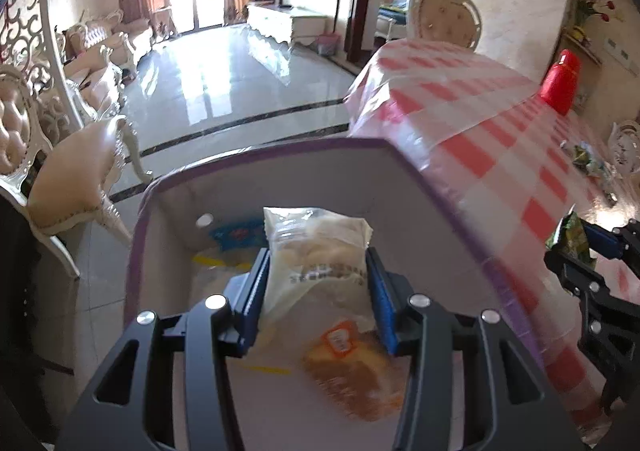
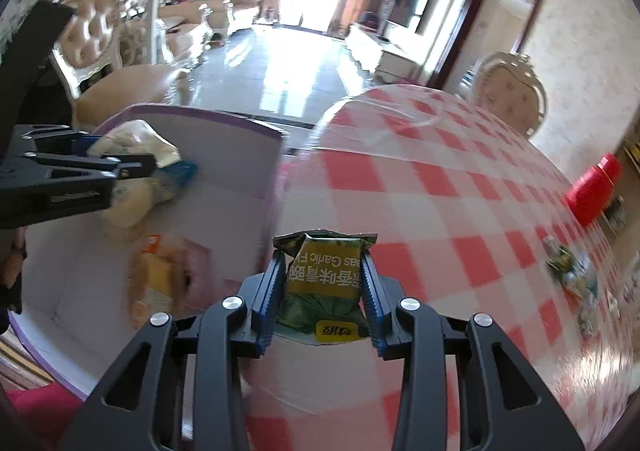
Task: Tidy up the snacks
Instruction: 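Carry the green bag and bun bag over the lavender box with both grippers, then open both grippers to release the snacks into the box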
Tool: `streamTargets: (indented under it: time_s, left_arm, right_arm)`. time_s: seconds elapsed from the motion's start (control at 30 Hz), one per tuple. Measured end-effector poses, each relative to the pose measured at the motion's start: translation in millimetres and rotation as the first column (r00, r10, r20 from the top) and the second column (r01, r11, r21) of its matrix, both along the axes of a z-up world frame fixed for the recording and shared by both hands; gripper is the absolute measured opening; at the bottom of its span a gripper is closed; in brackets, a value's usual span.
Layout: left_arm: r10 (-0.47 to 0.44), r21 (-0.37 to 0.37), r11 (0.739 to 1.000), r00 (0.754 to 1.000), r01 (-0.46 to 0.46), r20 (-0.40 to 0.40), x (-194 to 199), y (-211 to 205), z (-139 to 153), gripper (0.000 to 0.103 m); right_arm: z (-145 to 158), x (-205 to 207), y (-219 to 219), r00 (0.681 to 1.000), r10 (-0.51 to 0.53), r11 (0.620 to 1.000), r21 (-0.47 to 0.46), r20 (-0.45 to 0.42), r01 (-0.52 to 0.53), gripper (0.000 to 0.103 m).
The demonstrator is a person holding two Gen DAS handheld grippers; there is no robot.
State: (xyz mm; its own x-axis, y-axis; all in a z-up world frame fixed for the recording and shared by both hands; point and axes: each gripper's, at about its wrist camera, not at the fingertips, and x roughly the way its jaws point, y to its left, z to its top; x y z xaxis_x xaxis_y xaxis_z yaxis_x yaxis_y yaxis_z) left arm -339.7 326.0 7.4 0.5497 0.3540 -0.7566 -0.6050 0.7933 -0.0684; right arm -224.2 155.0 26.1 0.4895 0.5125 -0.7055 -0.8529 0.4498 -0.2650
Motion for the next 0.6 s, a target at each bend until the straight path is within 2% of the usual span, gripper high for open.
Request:
streamTargets:
  time_s: [0.4, 0.6]
  left_arm:
    - [0.07, -0.081, 0.994, 0.997, -0.071, -0.01, -19.5, 29.3, -15.7, 0.047]
    - [0.086, -0.081, 0.993, 0.996, -0.087, -0.015, -20.3, 32.2, -13.5, 0.052]
  right_arm:
    - [-17.6, -35.9, 42.5, 0.991, 0.122, 0.991, -0.044, -0.056, -0.124, 0.037]
    - [-21.7, -40.0, 48.3, 0.986, 0.145, 0.988, -0.044, -0.085, -0.149, 0.037]
